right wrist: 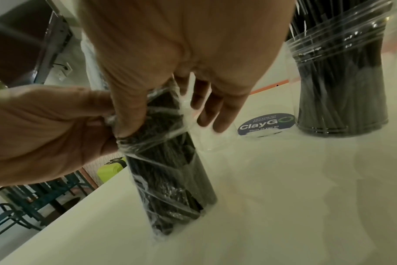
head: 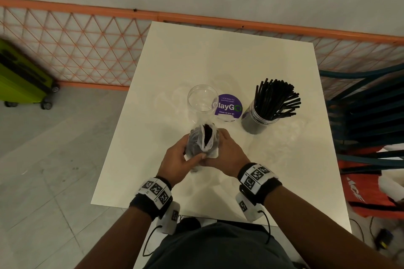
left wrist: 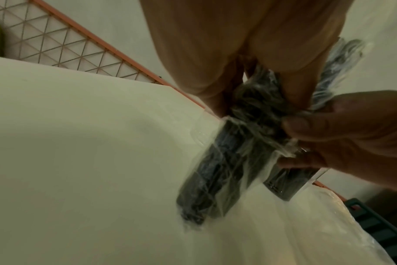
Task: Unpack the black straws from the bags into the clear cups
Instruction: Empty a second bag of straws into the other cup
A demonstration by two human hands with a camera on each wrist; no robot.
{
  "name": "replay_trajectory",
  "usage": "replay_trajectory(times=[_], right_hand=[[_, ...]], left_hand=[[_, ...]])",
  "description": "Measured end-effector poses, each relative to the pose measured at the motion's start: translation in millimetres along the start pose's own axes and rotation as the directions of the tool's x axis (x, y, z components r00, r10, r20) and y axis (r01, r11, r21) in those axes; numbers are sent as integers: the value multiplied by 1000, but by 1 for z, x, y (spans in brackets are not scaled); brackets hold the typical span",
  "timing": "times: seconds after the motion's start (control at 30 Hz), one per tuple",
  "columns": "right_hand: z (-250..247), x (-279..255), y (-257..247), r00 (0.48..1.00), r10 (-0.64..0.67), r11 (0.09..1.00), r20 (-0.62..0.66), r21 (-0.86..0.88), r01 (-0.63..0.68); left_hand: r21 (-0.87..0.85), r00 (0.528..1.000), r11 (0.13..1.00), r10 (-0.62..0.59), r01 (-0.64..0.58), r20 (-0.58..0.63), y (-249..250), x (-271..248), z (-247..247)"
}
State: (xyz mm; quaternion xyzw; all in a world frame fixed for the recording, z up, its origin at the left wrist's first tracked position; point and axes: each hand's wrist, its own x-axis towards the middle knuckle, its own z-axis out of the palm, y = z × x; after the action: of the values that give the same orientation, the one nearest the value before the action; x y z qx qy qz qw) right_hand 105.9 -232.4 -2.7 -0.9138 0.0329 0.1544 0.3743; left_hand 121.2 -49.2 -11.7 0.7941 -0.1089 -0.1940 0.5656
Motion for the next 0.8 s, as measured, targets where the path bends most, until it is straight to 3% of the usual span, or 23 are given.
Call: replay_trajectory(times=[0.1, 0.23, 0.33, 0.47, 0.63, 0.73, 0.8], right_hand=[[-2, -3, 1, 1000, -20, 1000, -9, 12, 20], [8, -7, 5, 998, 30, 992, 58, -126, -23], [13, -6, 6, 996, 60, 993, 66, -107, -52], [2, -9, 4, 989, 83, 997, 121, -15, -82], [2, -9, 7, 977, 114, 986, 182, 103, -134], [4, -8, -1, 972, 75, 959, 221, 251, -131], [6, -5, -5, 982, 69, 944, 177, 307, -121]], left_hand=[[12, 998, 999, 49, -49, 35, -2, 0, 0], [-83, 996, 993, 85, -83, 24, 4, -3, 3], [40, 999, 998, 43, -43, -9, 1, -2, 6], [184, 1000, 983, 12, -16, 24, -24, -6, 9], [205, 997, 979, -10, -6, 78, -27, -3, 14], [220, 994, 974, 28, -50, 104, -20, -1, 16], [213, 991, 973, 65, -89, 120, -17, 1, 18]])
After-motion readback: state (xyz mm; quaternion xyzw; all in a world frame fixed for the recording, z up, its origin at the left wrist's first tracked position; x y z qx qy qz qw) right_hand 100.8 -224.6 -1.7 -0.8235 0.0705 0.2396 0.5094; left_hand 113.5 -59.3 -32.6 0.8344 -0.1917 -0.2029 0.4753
